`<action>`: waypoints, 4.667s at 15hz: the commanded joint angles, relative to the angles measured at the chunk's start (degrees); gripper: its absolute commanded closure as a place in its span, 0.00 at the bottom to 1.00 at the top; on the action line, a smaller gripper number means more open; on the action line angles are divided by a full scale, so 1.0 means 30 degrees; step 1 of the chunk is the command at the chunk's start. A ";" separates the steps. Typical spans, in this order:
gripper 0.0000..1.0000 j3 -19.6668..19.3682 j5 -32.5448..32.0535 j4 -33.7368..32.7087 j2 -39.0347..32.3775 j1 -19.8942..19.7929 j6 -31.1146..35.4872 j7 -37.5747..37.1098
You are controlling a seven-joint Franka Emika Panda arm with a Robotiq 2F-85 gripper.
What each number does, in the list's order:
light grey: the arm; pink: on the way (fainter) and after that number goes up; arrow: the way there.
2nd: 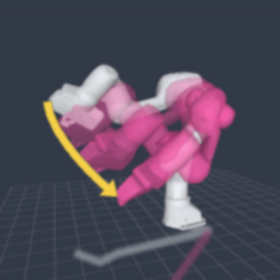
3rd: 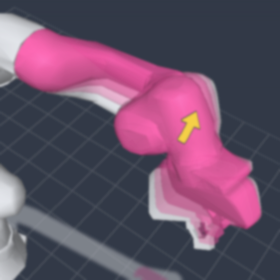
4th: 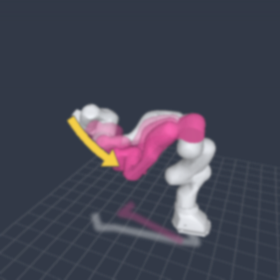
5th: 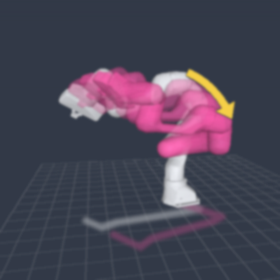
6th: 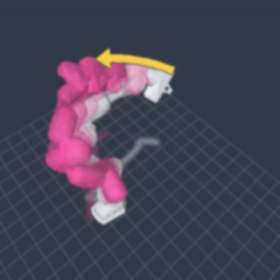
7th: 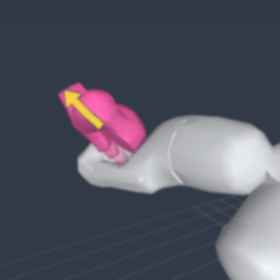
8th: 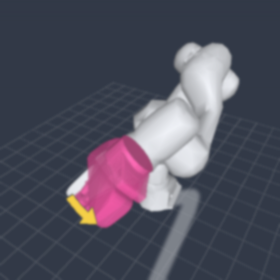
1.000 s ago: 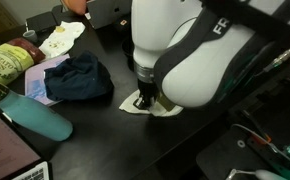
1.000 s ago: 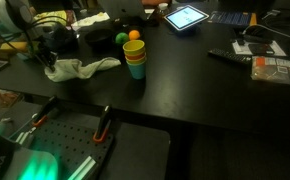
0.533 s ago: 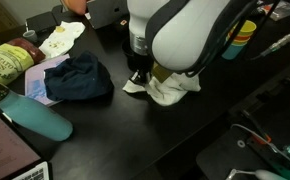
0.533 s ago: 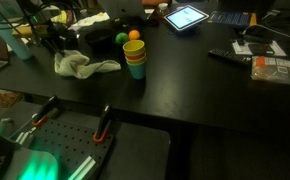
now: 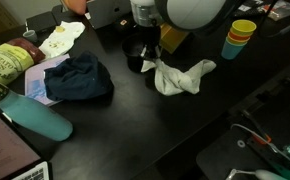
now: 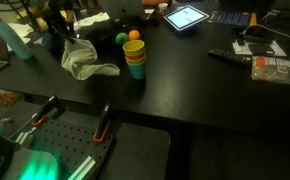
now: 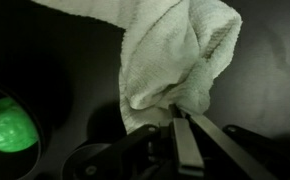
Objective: Remove the red object from the bowl then place it on the white towel then wrap it in the towel and place the wrapped towel back in the black bowl
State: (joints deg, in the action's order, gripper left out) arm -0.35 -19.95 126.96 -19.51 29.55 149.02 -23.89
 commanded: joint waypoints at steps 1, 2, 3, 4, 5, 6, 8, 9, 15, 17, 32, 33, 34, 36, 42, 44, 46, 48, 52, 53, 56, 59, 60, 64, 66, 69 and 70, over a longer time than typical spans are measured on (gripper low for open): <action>0.96 -0.0271 -0.2509 -0.0126 0.1542 -0.0334 -0.2195 -0.1369; 0.96 -0.0153 -0.2929 -0.0101 0.1926 -0.0592 -0.2927 -0.1627; 0.97 0.0057 -0.3035 0.0053 0.2313 -0.0933 -0.3616 -0.1683; 0.97 0.0277 -0.3001 0.0205 0.2608 -0.1255 -0.4263 -0.1691; 0.97 0.0469 -0.2820 0.0483 0.2900 -0.1609 -0.4855 -0.1622; 0.97 0.0604 -0.2759 0.0743 0.3063 -0.1906 -0.5461 -0.1713; 0.97 0.0774 -0.2860 0.1281 0.3322 -0.2473 -0.6651 -0.2043; 0.97 0.0869 -0.2820 0.1574 0.3467 -0.2763 -0.6997 -0.2050; 0.97 0.0858 -0.3064 0.3687 0.3764 -0.4271 -0.6963 -0.3245; 0.97 0.0906 -0.2882 0.4629 0.3522 -0.4576 -0.6334 -0.3948; 0.14 0.0680 -0.6308 0.6218 0.3464 -0.4746 -0.1606 -0.7088; 0.05 0.0930 -0.5954 0.6057 0.3369 -0.4786 -0.1584 -0.7126; 0.01 0.1149 -0.5522 0.5887 0.3265 -0.4766 -0.1716 -0.7120; 0.00 0.1682 -0.4215 0.5533 0.2923 -0.4741 -0.2029 -0.7026; 0.00 0.2850 0.1371 0.4727 0.2176 -0.4538 -0.1979 -0.6968; 0.00 0.2902 0.2023 0.4544 0.1825 -0.4369 -0.1223 -0.6989; 0.00 0.2553 0.1267 0.4704 0.1479 -0.4033 0.0091 -0.7230; 0.00 0.1973 0.0167 0.4915 0.1153 -0.3636 0.0934 -0.7516; 0.00 0.0543 -0.2106 0.5642 0.0461 -0.2886 0.2906 -0.7477; 0.00 0.0190 -0.2584 0.5838 0.0270 -0.2701 0.3368 -0.7412; 0.00 -0.0837 -0.4574 0.6253 -0.0468 -0.2243 0.4619 -0.7943; 0.00 -0.2250 -0.7019 0.6309 -0.1213 -0.1357 0.5814 -0.9074; 0.00 -0.2797 -0.7900 0.6241 -0.1406 -0.0972 0.6312 -0.9681; 0.42 -0.3596 -0.9305 0.6202 -0.1331 -0.0279 0.7270 -1.0612; 0.58 -0.3441 -0.9158 0.6109 -0.1034 -0.0116 0.7030 -1.0572; 0.79 -0.3151 -0.8863 0.5780 -0.0645 0.0070 0.6467 -1.0270; 0.86 -0.3060 -0.8777 0.5656 -0.0523 0.0119 0.6276 -1.0131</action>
State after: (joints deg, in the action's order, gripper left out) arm -9.67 -46.02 144.81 -22.67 28.66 169.24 -53.75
